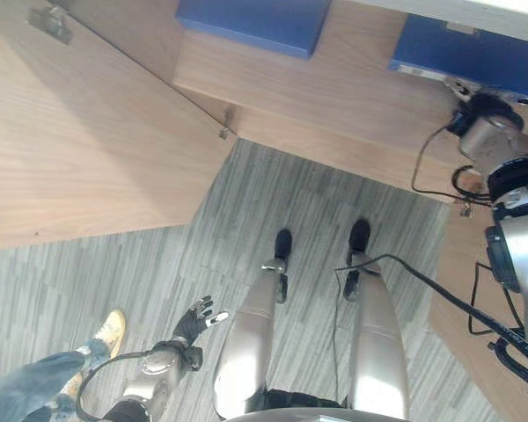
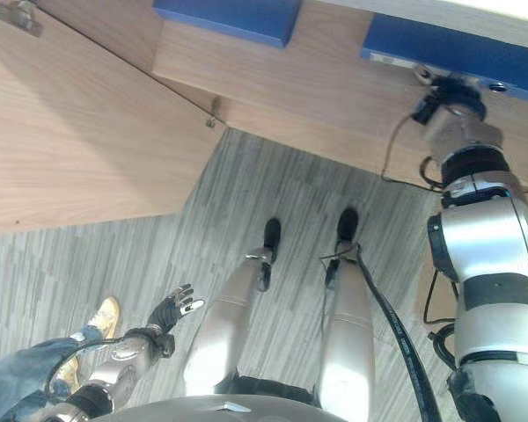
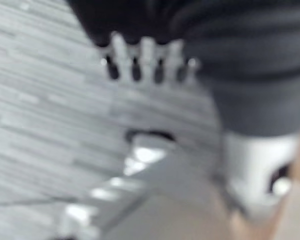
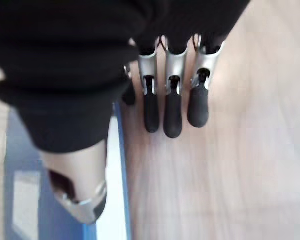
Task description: Put the empty folder in the office cabinet
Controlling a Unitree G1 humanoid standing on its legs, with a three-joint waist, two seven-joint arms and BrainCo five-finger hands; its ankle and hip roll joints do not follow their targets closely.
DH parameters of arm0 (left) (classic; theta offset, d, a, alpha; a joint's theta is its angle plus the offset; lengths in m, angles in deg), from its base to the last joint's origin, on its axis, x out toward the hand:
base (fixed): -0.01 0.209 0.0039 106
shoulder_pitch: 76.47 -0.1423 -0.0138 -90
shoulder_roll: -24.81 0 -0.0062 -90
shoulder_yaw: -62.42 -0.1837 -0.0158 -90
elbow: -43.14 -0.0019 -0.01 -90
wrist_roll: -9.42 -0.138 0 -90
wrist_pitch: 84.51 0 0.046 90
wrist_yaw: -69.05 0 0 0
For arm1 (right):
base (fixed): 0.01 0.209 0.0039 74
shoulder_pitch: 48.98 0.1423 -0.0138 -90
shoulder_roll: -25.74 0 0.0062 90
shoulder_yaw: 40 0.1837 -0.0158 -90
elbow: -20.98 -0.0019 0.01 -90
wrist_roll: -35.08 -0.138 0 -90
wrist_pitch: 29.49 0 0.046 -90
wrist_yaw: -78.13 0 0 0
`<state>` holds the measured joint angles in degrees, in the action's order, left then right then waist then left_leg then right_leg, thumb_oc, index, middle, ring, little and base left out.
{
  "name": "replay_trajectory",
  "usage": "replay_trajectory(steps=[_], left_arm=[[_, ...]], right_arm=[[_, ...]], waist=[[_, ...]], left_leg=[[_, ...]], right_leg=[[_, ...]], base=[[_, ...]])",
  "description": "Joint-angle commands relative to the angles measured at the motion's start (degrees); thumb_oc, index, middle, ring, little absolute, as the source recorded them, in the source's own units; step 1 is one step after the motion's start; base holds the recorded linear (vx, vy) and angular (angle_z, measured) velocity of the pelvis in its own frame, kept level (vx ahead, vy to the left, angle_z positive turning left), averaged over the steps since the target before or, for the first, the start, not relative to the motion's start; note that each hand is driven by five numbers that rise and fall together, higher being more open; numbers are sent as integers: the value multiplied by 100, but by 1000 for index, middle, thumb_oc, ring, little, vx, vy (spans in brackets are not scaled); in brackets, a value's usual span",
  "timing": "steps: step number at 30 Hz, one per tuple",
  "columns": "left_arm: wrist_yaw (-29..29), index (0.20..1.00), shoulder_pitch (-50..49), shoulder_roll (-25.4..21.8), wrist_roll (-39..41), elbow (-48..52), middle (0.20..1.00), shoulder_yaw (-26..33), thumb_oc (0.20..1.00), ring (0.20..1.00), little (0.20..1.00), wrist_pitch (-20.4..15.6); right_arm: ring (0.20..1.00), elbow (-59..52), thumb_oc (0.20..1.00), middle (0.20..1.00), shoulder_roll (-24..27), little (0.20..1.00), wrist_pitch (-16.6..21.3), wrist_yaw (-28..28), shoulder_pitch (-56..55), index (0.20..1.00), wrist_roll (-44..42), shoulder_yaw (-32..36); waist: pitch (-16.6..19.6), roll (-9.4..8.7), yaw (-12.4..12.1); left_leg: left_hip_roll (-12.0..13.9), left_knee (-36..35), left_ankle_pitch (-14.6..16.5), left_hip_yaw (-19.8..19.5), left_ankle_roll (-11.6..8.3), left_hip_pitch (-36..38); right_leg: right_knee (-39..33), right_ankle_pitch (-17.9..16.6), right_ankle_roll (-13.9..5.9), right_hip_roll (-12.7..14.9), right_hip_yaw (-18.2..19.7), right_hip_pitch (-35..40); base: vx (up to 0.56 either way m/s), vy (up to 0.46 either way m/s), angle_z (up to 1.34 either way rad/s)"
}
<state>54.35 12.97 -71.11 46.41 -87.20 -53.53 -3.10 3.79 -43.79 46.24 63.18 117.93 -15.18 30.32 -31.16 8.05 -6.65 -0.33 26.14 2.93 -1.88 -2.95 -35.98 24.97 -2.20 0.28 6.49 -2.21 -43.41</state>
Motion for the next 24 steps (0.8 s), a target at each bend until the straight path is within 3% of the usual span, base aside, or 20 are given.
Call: replay_trajectory(steps=[1,5,9,11,15,17,18,19,20,21,24], left_arm=[[-98,1000,-490,-231,-112,-64,1000,-100,1000,1000,1000,-37],[-44,1000,-488,-258,-89,-31,1000,-110,1000,1000,1000,-38],[-39,1000,-511,-301,-175,-40,1000,-136,1000,1000,1000,-128],[20,1000,-508,-316,-116,-30,1000,-138,1000,1000,1000,-145],[76,1000,-481,-267,-198,-68,1000,-58,1000,1000,1000,-200],[140,1000,-474,-198,-184,-81,1000,29,1000,1000,1000,-318],[140,1000,-474,-198,-184,-81,1000,29,1000,1000,1000,-318],[186,1000,-487,-184,-157,-63,1000,62,1000,1000,1000,-341],[269,1000,-456,-56,-243,-70,1000,207,1000,1000,1000,-473],[353,1000,-436,30,-349,-81,1000,274,1000,1000,1000,-537],[423,1000,-376,110,-329,-75,1000,370,1000,1000,1000,-546]], right_arm=[[1000,38,1000,1000,269,1000,56,111,-206,1000,1095,-159],[1000,52,1000,1000,317,1000,-55,142,-491,1000,1763,-241],[1000,111,1000,1000,292,1000,223,674,-840,1000,2174,-316],[1000,24,1000,1000,213,1000,756,990,-1080,1000,2486,-300],[1000,-330,1000,1000,105,1000,1574,651,-1562,1000,2545,-254],[1000,-713,1000,1000,35,1000,2367,614,-1933,1000,2718,-154],[1000,-713,1000,1000,35,1000,2367,614,-1933,1000,2718,-154],[1000,-989,1000,1000,15,1000,2564,510,-2136,1000,2847,-100],[1000,-1776,1000,1000,-130,1000,3030,525,-2829,1000,2903,20],[1000,-2190,1000,1000,-214,1000,3288,822,-3254,1000,2801,69],[1000,-2754,1000,1000,-283,1000,3142,523,-3896,1000,3055,103]], waist=[[137,111,-5],[137,60,30],[137,39,50],[137,10,78],[137,-70,170],[137,-182,262],[137,-182,262],[137,-222,302],[137,-331,433],[137,-403,509],[137,-497,623]], left_leg=[[-25,747,640,227,171,-163],[-40,812,739,233,212,-106],[-46,762,753,263,247,86],[-52,717,787,266,254,251],[-52,559,766,323,277,567],[-85,408,629,407,318,674],[-85,408,629,407,318,674],[-93,375,651,407,319,784],[-115,232,692,458,347,1136],[-132,136,749,473,362,1366],[-163,12,835,500,387,1679]], right_leg=[[-269,775,47,-86,-148,574],[-306,764,33,-81,-130,667],[-449,728,15,-91,-122,877],[-530,714,-7,-84,-100,1045],[-716,629,-53,-86,-60,1302],[-889,430,-52,-52,-32,1387],[-889,430,-52,-52,-32,1387],[-934,415,-70,-52,-8,1488],[-1085,341,-131,-45,75,1758],[-1197,295,-171,-37,122,1936],[-1323,217,-228,-21,175,2163]], base=[[-34,6,-9],[-40,14,1],[-41,30,0],[-50,68,-1],[-95,98,-1],[-158,100,-2],[-63,87,-16],[-134,168,-15],[-182,235,-21],[-187,224,-10],[-102,123,-16]])
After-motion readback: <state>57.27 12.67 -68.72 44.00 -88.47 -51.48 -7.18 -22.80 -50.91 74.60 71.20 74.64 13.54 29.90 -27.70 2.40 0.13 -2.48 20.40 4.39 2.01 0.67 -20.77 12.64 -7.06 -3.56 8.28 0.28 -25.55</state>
